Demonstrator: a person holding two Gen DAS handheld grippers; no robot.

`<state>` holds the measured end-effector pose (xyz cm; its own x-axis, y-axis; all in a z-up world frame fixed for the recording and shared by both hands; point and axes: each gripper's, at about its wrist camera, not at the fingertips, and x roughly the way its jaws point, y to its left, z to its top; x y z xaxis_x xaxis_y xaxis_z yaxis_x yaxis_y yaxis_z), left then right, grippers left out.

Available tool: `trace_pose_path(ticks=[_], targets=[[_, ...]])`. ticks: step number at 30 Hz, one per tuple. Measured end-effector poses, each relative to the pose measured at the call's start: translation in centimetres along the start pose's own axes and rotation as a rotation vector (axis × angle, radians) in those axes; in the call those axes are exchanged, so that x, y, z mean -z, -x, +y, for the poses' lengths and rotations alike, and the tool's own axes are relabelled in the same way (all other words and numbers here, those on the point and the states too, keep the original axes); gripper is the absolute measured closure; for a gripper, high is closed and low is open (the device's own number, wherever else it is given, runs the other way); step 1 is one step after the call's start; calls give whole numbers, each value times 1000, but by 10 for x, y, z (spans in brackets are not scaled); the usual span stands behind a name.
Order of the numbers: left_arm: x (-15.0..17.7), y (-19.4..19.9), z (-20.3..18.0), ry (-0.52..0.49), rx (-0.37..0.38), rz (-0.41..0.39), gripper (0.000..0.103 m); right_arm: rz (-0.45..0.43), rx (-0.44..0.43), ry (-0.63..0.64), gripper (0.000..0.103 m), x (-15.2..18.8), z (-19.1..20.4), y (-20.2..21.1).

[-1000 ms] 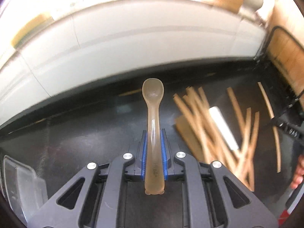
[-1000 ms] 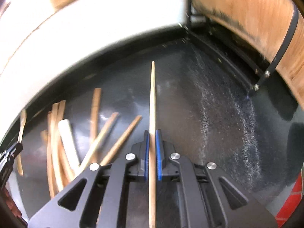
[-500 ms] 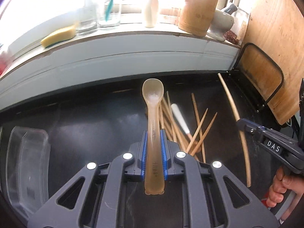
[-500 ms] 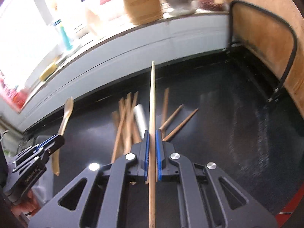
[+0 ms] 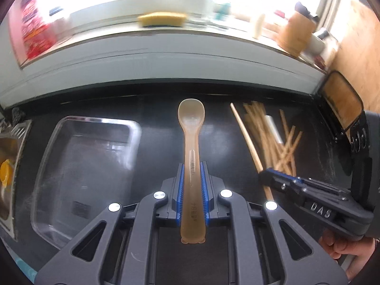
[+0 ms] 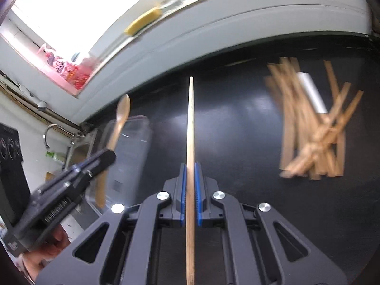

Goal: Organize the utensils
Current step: 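Carry spoon and chopstick over the clear tray and open both tools, then move both open tools back to the utensil pile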

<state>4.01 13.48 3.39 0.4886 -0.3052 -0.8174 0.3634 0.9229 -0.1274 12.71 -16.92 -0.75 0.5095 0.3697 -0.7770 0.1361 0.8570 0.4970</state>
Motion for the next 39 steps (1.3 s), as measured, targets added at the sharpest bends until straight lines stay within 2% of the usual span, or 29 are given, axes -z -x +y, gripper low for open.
trace_pose_path(ticks=[5,6,7,10,16,20,24,25,26,27,28,29,30,32,34,36,39], targets=[[-12,12,93,9,-41,27,90,45,-35,-18,96,5,70,-49],[-14,10,119,21,-50,48,90,58,-37,-30,96,5,78,-59],[-15,7,134,32,-52,62,90,67,-41,-40,95,14,98,-56],[-15,-9,173,56,-40,124,90,95,-44,-78,96,23,123,-77],[-6,-56,205,84,-4,222,90,168,16,-77,96,45,170,-136],[-10,-64,216,91,10,226,90,185,33,-81,95,52,182,-149],[-11,-75,220,71,-30,261,90,213,65,-53,95,64,189,-156],[-12,-76,221,76,-45,273,80,235,54,-48,95,67,192,-159],[-13,-75,223,89,-51,289,47,246,38,-44,92,71,192,-157],[-15,-71,225,96,-59,281,23,247,37,-24,64,74,193,-152],[-17,-63,227,97,-62,242,6,236,31,1,50,76,194,-146],[-22,-49,227,90,-76,188,6,218,-7,45,27,79,198,-138],[-26,-41,227,86,-85,158,6,178,30,127,12,81,205,-123],[-35,-25,227,93,-97,100,6,77,93,229,10,86,208,-96],[-44,-17,220,96,-81,59,6,21,136,311,10,92,203,-72],[-46,-17,209,85,-58,50,6,-32,202,322,8,99,184,-49],[-45,-31,177,50,-12,68,6,-62,310,262,7,102,150,-28]])
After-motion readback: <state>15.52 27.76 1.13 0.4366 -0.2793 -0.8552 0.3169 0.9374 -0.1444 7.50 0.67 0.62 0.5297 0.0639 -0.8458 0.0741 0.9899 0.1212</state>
